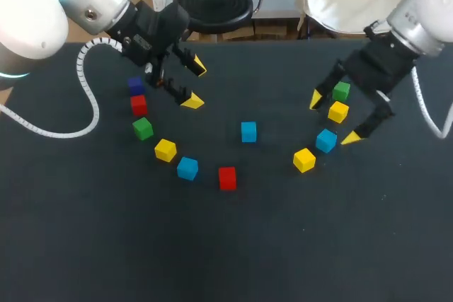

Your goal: Place the blue cubes, place green cubes on the blue cubes, place the yellow cubes on the green cubes, then place the red cubes on the yellow cubes, and place purple cube on the red cubes.

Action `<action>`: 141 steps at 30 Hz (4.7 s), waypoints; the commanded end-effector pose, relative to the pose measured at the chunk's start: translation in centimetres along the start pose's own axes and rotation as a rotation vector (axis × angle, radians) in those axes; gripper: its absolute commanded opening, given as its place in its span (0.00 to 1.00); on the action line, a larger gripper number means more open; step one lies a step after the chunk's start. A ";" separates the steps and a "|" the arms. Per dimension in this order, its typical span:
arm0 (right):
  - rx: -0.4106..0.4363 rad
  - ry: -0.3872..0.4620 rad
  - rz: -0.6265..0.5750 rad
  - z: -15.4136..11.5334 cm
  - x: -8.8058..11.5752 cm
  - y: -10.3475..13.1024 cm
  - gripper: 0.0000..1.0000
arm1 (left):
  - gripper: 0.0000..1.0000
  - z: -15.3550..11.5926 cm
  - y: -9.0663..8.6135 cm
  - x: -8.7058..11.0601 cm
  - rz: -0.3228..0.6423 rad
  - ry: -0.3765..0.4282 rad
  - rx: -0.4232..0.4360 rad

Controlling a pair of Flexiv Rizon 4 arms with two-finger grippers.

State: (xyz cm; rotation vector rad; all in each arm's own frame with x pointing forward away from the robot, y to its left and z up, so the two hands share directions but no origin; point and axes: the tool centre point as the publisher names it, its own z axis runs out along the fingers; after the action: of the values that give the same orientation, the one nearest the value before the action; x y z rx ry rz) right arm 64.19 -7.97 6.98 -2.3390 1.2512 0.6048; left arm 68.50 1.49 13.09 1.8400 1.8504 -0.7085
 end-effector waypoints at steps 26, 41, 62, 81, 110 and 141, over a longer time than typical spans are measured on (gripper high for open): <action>-0.052 -0.027 -0.020 3.6 4.7 0.1 1.00 | 1.00 0.0 0.0 0.0 -0.001 0.002 0.000; -0.088 -0.039 0.004 4.5 5.9 -0.8 0.79 | 1.00 0.0 0.0 0.0 -0.001 0.002 0.000; -0.099 -0.005 0.131 4.8 5.7 0.3 0.00 | 1.00 0.0 0.0 0.0 -0.001 0.002 0.000; 0.060 0.054 0.477 5.4 5.6 1.1 1.00 | 1.00 0.0 0.0 0.0 -0.001 0.002 0.000; 0.119 -0.025 0.439 5.1 6.0 -0.7 0.78 | 1.00 0.0 0.0 0.0 -0.001 0.002 0.000; 0.228 -0.017 0.594 2.3 0.1 -2.3 0.00 | 1.00 0.0 0.0 0.0 -0.001 0.002 0.000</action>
State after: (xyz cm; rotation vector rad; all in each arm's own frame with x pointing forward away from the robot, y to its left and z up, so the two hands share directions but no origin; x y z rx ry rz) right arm 66.53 -6.32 4.51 -1.7739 1.8895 0.6638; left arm 68.50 1.50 13.09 1.8399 1.8504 -0.7085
